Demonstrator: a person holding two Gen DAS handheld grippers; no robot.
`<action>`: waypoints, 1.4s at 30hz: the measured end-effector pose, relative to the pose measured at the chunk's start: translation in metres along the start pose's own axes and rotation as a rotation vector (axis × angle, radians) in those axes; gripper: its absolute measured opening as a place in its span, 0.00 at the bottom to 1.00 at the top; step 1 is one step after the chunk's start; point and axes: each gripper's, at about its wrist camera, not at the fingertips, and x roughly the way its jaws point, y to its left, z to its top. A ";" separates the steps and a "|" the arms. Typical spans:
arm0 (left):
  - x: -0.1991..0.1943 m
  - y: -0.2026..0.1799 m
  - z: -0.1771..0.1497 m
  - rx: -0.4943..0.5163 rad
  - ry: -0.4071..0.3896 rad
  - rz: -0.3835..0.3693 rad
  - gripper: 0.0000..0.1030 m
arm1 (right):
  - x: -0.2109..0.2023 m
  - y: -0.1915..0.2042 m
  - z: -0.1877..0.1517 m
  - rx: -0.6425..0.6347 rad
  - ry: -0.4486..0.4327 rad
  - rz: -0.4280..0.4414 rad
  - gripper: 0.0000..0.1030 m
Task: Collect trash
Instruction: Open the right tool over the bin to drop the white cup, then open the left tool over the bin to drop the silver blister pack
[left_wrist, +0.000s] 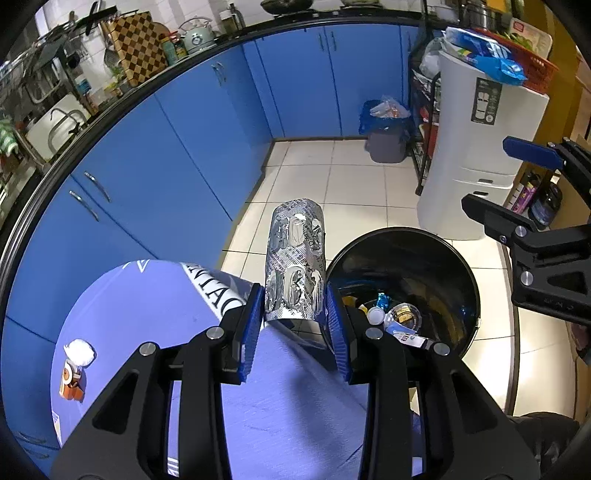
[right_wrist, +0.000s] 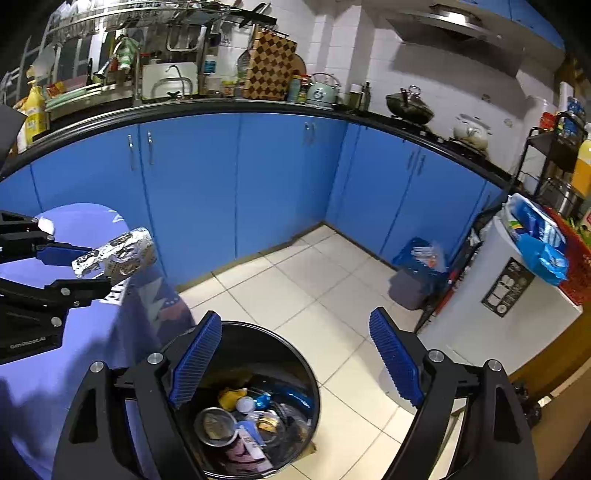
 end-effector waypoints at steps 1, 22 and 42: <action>0.000 -0.003 0.002 0.006 -0.001 -0.002 0.34 | -0.001 -0.003 -0.001 0.005 -0.002 -0.003 0.78; 0.006 -0.067 0.033 0.120 -0.007 -0.045 0.34 | -0.010 -0.072 -0.028 0.142 -0.008 -0.067 0.78; 0.009 -0.095 0.047 0.148 -0.026 0.002 0.85 | -0.013 -0.093 -0.042 0.185 -0.015 -0.066 0.78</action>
